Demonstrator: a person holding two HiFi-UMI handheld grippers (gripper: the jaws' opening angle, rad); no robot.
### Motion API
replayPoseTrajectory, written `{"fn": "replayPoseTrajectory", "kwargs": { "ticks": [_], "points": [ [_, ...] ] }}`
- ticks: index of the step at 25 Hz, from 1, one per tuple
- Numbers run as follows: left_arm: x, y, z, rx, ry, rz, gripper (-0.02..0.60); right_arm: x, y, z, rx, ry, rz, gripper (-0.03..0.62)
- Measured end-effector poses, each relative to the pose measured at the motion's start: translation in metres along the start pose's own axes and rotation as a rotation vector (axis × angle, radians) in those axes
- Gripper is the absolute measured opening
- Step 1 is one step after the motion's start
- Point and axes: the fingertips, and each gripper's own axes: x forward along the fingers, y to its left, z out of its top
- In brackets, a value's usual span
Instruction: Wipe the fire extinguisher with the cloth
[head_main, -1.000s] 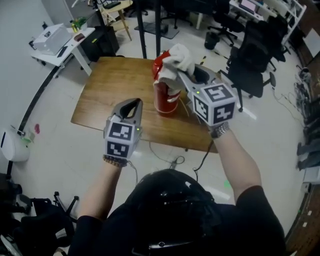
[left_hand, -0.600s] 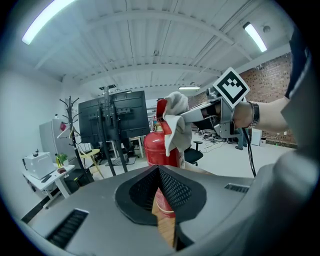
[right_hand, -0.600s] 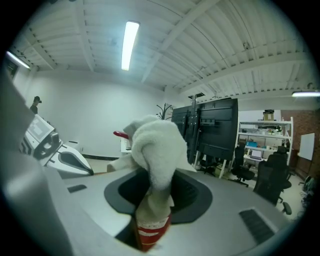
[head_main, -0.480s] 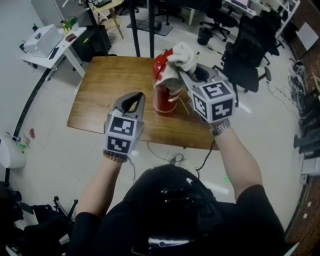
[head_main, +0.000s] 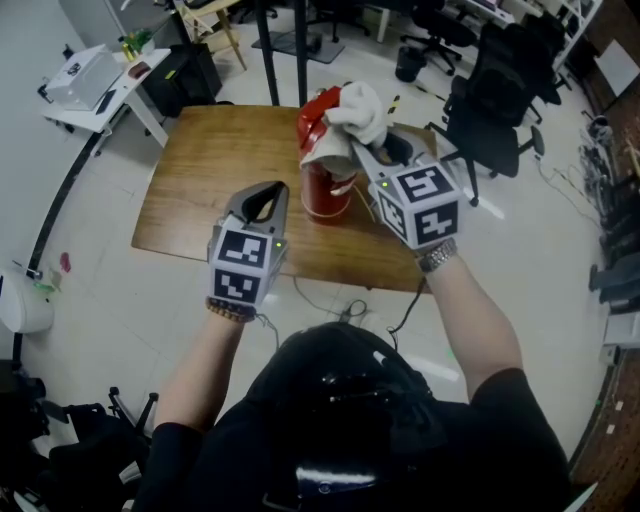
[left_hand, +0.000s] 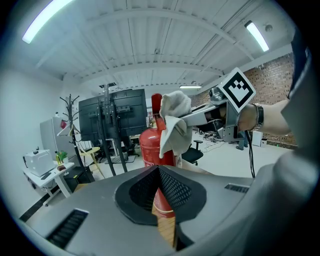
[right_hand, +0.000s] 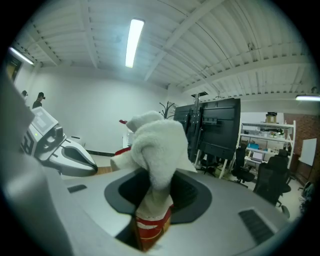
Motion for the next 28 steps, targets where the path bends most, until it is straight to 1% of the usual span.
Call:
{"fn": "replayPoseTrajectory", "kwargs": {
  "ticks": [8,17,28],
  "points": [
    [0.0,-0.002,-0.003,0.002,0.008,-0.005,-0.002,-0.005,0.001,-0.013,0.018,0.009,-0.006,0.127],
    [0.005,-0.005,-0.003,0.006,0.015,-0.024,-0.002,-0.006,0.002,-0.039,0.048,0.052,-0.02,0.127],
    [0.01,-0.007,-0.013,0.008,0.04,-0.04,-0.002,0.006,0.008,-0.092,0.107,0.148,-0.014,0.126]
  ]
}}
